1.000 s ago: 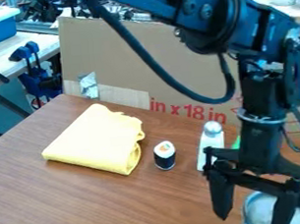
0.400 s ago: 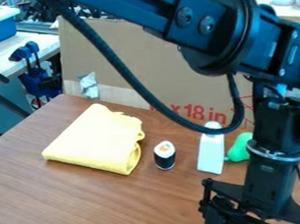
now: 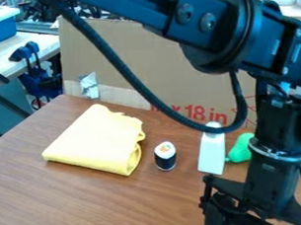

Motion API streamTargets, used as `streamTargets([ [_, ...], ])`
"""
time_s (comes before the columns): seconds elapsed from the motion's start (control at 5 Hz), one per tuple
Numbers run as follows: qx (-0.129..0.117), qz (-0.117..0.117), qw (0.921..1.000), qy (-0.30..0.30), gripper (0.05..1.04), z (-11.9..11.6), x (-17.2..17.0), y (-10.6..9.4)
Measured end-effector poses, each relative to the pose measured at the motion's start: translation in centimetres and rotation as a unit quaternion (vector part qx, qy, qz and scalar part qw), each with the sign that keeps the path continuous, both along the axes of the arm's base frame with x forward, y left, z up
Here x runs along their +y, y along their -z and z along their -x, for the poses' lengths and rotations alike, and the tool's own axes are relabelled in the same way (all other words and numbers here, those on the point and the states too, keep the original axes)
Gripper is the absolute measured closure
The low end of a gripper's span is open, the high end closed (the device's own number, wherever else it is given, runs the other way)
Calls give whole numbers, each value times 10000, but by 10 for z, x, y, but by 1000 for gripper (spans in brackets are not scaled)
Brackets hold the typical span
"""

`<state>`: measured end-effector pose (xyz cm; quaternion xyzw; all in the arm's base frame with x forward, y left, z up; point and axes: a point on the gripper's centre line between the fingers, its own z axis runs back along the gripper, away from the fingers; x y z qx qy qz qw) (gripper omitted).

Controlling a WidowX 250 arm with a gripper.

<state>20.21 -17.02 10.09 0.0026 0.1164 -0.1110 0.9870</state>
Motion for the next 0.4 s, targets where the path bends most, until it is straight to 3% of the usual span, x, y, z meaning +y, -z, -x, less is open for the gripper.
streamTargets([
  [0.2, -365, 205, 9991, -41, 77, -9, 6, -16],
  [0.4, -1165, 649, 9911, -26, 77, -10, 10, -58],
])
